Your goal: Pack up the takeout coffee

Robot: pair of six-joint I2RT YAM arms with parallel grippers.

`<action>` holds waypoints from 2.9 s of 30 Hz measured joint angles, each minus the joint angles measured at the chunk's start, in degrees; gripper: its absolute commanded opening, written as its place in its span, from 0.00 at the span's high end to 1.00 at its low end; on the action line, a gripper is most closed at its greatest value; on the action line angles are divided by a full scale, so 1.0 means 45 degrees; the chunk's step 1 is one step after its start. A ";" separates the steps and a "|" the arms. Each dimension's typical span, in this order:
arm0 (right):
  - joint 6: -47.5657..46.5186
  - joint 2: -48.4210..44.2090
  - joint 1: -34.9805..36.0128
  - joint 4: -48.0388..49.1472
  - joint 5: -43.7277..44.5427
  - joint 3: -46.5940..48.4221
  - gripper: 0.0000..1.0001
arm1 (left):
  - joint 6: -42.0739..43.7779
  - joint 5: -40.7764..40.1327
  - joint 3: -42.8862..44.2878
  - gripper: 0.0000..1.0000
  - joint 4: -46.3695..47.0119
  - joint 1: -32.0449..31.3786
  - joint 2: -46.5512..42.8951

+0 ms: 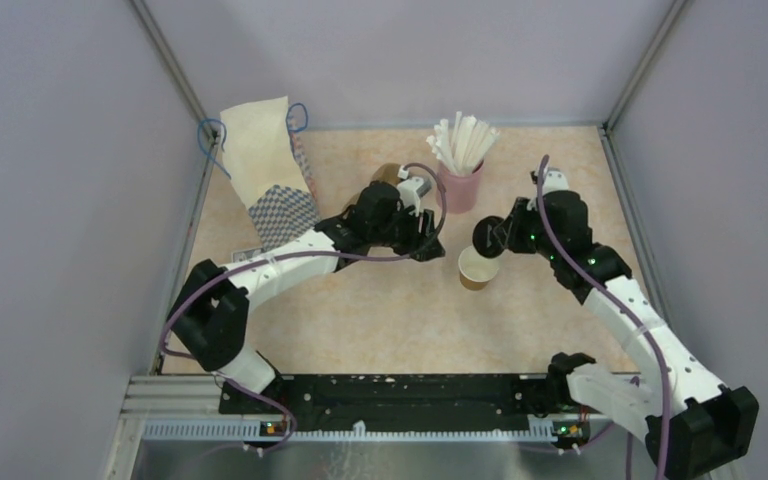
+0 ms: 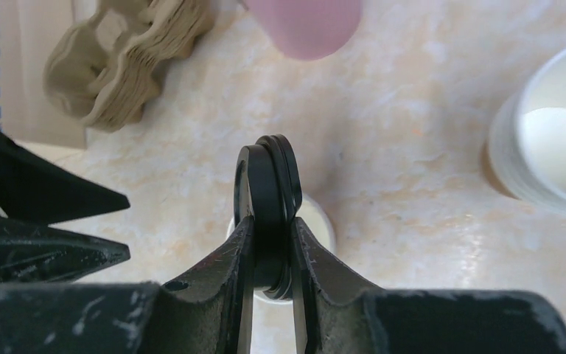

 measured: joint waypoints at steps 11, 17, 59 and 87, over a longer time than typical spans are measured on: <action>-0.1190 0.0238 0.0000 -0.1326 0.3973 0.0971 0.84 | 0.0646 0.0058 -0.0296 0.43 -0.0019 0.0000 0.0311; -0.1389 0.1525 0.0369 -0.1559 0.4818 0.0947 0.84 | 0.1015 -0.0049 -0.0403 0.43 -0.0024 0.0000 0.0311; 0.0816 0.0845 0.3672 -0.0180 0.2705 -0.0641 0.85 | 0.1253 -0.2336 -0.1812 0.45 -0.1851 0.0432 -0.1647; 0.0714 -0.0627 0.3672 0.1433 0.0631 -0.1083 0.86 | -0.0865 -0.3308 -0.5479 0.34 -0.2569 0.1768 -0.5625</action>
